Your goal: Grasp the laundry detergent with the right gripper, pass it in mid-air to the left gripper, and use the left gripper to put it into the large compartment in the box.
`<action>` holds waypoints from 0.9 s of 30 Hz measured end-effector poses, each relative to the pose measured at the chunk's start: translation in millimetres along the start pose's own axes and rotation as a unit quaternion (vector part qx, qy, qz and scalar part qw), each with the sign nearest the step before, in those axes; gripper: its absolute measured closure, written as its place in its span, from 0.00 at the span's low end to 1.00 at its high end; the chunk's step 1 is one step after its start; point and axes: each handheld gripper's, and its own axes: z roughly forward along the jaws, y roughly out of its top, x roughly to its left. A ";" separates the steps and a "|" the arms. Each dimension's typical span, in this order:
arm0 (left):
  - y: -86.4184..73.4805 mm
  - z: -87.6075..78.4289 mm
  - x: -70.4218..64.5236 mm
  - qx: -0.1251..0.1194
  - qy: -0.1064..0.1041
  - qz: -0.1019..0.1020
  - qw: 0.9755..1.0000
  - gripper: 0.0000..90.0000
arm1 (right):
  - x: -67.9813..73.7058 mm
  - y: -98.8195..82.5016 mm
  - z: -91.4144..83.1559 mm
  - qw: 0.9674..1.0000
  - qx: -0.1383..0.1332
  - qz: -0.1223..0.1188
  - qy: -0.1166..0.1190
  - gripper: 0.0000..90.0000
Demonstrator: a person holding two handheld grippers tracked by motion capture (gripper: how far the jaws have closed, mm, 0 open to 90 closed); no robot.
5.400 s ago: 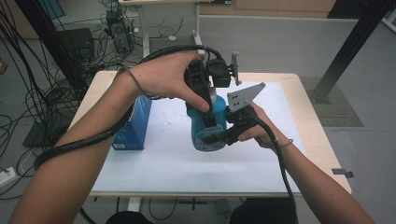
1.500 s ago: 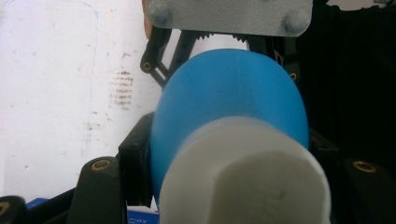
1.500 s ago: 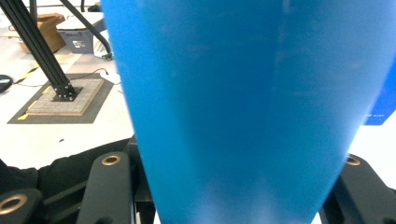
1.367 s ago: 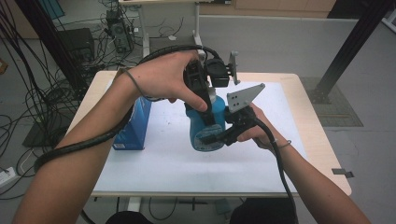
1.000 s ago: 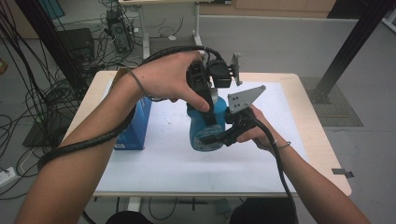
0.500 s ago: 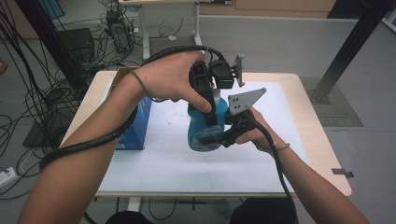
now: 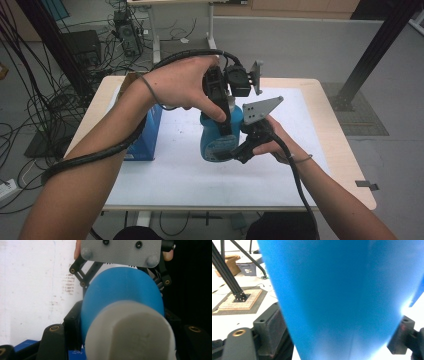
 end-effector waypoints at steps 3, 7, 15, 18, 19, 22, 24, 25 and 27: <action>-1.0 -0.4 0.8 0.000 -0.002 0.000 1.000 0.42 | -0.5 -0.3 -1.6 1.000 0.010 0.002 -0.005 0.13; -2.3 0.3 2.9 0.002 -0.004 -0.004 1.000 0.42 | -0.4 0.3 -3.7 0.999 0.031 0.002 -0.019 0.10; -5.2 2.5 5.9 0.006 -0.006 -0.010 1.000 0.42 | 2.7 1.3 -5.5 0.993 0.105 0.008 -0.047 0.04; -6.5 2.9 6.5 0.003 -0.005 -0.012 1.000 0.42 | 4.2 1.7 -7.6 0.990 0.133 0.010 -0.044 0.03; -6.9 2.7 6.9 0.003 -0.006 -0.013 1.000 0.42 | 4.5 1.8 -8.4 0.989 0.142 0.012 -0.044 0.03; -8.7 2.3 8.3 0.001 -0.004 -0.017 1.000 0.42 | 4.0 2.1 -12.1 0.985 0.169 0.021 -0.039 0.02; -10.2 2.1 9.3 0.002 -0.004 -0.017 1.000 0.42 | 3.8 2.6 -15.1 0.981 0.190 0.027 -0.038 0.02; -11.1 1.9 9.6 0.001 -0.004 -0.021 1.000 0.42 | 3.7 3.1 -16.6 0.978 0.202 0.028 -0.037 0.02; -12.4 1.4 9.6 0.002 -0.003 -0.020 1.000 0.42 | 3.7 4.3 -20.0 0.973 0.225 0.030 -0.040 0.03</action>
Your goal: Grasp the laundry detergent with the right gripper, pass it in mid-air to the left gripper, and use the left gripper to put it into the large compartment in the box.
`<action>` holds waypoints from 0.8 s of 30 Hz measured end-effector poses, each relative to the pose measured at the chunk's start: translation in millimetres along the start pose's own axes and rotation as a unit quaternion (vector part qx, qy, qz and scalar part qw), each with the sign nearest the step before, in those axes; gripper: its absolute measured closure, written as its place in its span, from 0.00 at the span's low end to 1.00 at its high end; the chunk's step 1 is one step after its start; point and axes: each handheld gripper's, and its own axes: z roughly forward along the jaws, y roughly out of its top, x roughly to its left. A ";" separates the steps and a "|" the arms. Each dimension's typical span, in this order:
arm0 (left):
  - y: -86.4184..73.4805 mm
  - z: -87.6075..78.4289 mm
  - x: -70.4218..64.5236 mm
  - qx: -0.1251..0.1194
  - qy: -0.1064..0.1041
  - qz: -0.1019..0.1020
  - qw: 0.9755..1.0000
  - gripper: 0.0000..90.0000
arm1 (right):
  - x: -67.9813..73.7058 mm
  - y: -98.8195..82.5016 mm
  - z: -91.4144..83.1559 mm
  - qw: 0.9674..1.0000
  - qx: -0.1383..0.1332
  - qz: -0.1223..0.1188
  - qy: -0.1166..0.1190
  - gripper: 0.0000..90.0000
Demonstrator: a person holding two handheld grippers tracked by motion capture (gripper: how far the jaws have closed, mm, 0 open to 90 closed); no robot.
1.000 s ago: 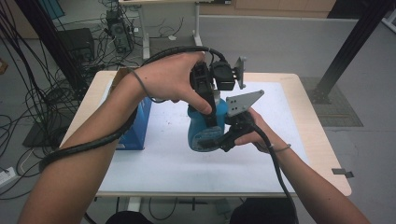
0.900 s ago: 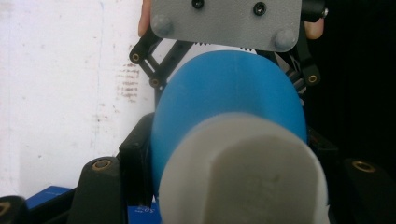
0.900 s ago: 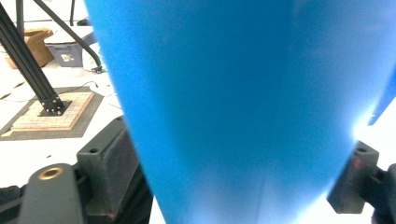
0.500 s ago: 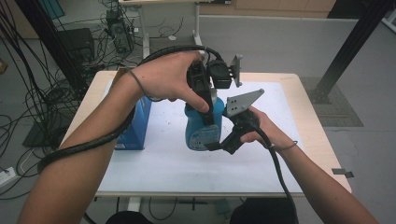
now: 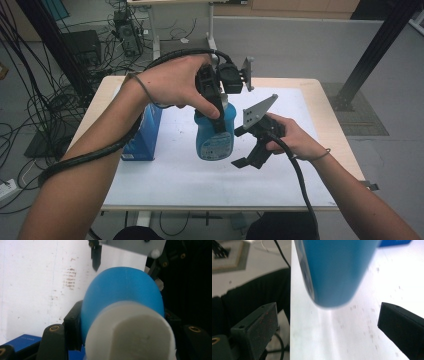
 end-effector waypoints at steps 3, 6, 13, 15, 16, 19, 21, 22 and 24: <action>-1.7 -0.1 1.2 0.002 -0.001 -0.004 1.000 0.42 | -0.8 -0.5 -6.0 1.000 0.028 0.005 -0.004 0.03; -3.5 0.0 2.7 0.001 0.001 -0.009 1.000 0.42 | -1.0 -1.2 -11.6 0.998 0.058 0.009 -0.006 0.03; -9.0 -0.1 6.4 -0.003 0.006 -0.028 1.000 0.42 | -1.6 -7.4 -21.4 0.994 0.108 0.029 -0.015 0.03; -9.5 -0.4 6.8 -0.007 0.010 -0.029 1.000 0.42 | -2.6 -10.1 -23.6 0.992 0.120 0.037 -0.024 0.03; -10.0 -0.3 7.3 -0.002 0.009 -0.030 1.000 0.42 | -3.0 -11.1 -24.2 0.991 0.124 0.040 -0.026 0.03; -11.7 0.1 8.4 -0.001 0.007 -0.034 0.999 0.42 | -4.8 -16.6 -25.7 0.988 0.142 0.052 -0.034 0.04; -12.8 0.1 9.5 -0.003 0.006 -0.038 0.999 0.42 | -5.9 -21.1 -26.4 0.985 0.156 0.058 -0.037 0.05; -13.5 0.0 10.2 0.000 0.006 -0.038 0.999 0.42 | -6.2 -22.6 -26.5 0.985 0.158 0.059 -0.038 0.05; -14.8 0.6 11.7 0.000 0.006 -0.043 0.999 0.42 | -6.3 -26.4 -26.8 0.984 0.164 0.062 -0.039 0.05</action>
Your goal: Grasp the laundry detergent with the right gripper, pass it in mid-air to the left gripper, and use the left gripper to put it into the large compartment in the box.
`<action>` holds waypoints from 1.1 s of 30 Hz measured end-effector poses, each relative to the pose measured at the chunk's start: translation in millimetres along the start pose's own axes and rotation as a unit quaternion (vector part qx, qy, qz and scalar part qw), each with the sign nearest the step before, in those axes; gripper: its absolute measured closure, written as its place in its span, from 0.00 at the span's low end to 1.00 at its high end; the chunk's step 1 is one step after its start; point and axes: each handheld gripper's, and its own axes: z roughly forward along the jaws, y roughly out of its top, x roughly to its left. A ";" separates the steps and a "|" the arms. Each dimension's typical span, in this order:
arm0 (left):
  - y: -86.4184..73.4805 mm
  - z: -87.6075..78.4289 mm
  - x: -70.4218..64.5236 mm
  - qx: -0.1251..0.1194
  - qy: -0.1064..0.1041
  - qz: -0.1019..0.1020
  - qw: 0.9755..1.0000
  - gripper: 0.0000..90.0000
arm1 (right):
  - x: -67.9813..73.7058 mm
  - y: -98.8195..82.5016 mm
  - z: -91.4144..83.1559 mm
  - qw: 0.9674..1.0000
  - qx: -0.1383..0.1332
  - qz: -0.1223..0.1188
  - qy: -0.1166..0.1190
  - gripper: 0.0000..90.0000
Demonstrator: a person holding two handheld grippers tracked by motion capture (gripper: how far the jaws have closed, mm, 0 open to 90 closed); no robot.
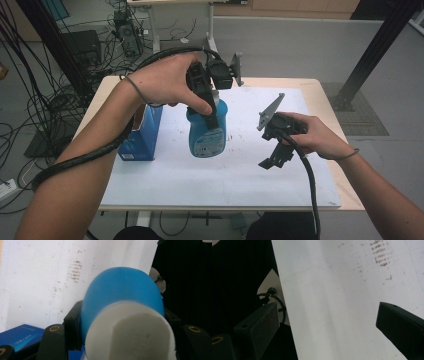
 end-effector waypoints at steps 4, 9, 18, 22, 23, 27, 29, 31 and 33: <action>-3.0 1.9 3.9 0.005 0.003 -0.017 1.000 0.42 | -1.5 -7.5 3.5 1.000 0.021 0.009 0.001 0.05; -5.4 5.9 8.7 0.007 0.007 -0.030 0.999 0.42 | -3.0 -15.8 8.4 0.999 0.038 0.029 0.006 0.05; -5.7 3.7 16.8 0.007 0.017 -0.081 0.997 0.42 | -4.0 -19.6 13.6 0.999 0.035 0.034 0.006 0.05; -6.7 -0.2 24.0 0.006 0.034 -0.123 0.992 0.42 | -5.4 -20.8 14.6 0.999 0.031 0.036 0.006 0.05; -7.3 -1.6 25.7 0.005 0.039 -0.134 0.990 0.42 | -5.8 -21.1 15.1 0.999 0.032 0.036 0.006 0.06; -11.6 -8.4 35.3 -0.005 0.046 -0.184 0.982 0.42 | -7.1 -21.3 16.2 0.999 0.031 0.035 0.008 0.06; -13.9 -12.5 39.1 -0.009 0.049 -0.203 0.978 0.42 | -7.0 -20.6 16.1 0.999 0.031 0.036 0.009 0.06; -15.9 -16.6 42.2 -0.011 0.053 -0.218 0.974 0.42 | -7.5 -20.0 16.3 0.999 0.031 0.036 0.010 0.06; -18.1 -20.7 45.4 -0.011 0.057 -0.232 0.971 0.42 | -8.0 -19.5 16.8 0.999 0.029 0.036 0.011 0.06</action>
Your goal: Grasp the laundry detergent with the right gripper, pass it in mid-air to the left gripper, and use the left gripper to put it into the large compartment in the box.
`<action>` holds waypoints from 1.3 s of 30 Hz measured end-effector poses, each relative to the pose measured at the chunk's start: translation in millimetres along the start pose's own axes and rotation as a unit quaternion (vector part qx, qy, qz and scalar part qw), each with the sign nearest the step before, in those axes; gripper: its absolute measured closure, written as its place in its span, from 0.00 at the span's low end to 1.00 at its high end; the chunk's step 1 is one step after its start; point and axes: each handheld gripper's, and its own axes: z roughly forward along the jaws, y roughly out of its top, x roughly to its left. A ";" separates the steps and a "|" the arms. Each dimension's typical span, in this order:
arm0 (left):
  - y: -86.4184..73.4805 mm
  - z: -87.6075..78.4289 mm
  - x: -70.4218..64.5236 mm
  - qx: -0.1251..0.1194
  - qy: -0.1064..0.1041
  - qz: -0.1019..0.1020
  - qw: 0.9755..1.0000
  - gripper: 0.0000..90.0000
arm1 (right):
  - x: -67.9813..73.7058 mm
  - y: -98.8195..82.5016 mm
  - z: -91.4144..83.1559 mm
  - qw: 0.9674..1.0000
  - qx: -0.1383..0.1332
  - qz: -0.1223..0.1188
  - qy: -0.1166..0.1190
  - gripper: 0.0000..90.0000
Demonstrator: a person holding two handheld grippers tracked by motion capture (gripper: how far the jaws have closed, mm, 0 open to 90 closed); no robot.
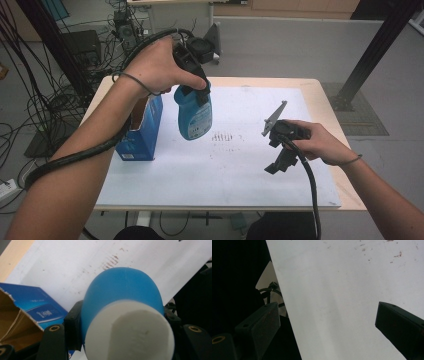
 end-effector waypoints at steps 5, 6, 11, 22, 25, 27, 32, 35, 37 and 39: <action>-2.5 -9.0 13.1 -0.002 0.015 -0.039 0.999 0.42 | -1.0 -0.6 1.7 1.000 0.000 0.002 0.003 0.06; -3.3 -10.8 15.7 0.000 0.018 -0.045 0.999 0.42 | -0.8 -0.8 1.7 1.000 0.000 0.005 0.003 0.06; -8.1 -22.4 31.3 -0.009 0.028 -0.077 0.997 0.42 | -1.4 -1.8 2.1 1.000 -0.002 0.003 0.004 0.06; -23.3 -40.9 68.1 -0.025 0.049 -0.157 0.986 0.42 | -2.1 -2.2 3.3 1.000 -0.010 -0.002 0.007 0.05; -28.5 -44.7 79.8 -0.022 0.055 -0.174 0.983 0.42 | -2.0 -2.2 3.3 1.000 -0.011 -0.002 0.007 0.05; -32.4 -47.0 86.9 -0.023 0.058 -0.187 0.980 0.42 | -1.5 -2.1 3.0 1.000 -0.011 -0.001 0.006 0.05; -42.1 -51.6 102.7 -0.031 0.057 -0.210 0.976 0.42 | -2.4 -2.2 4.2 1.000 -0.017 0.000 0.010 0.05; -47.1 -53.1 109.1 -0.031 0.058 -0.225 0.972 0.42 | -1.9 -1.1 5.6 1.000 -0.015 -0.001 0.009 0.05; -50.7 -53.8 113.6 -0.031 0.062 -0.233 0.970 0.42 | -2.3 -0.4 6.0 1.000 -0.016 -0.003 0.010 0.05; -54.1 -54.9 118.1 -0.029 0.066 -0.244 0.967 0.42 | -2.7 0.1 6.2 1.000 -0.015 -0.003 0.010 0.05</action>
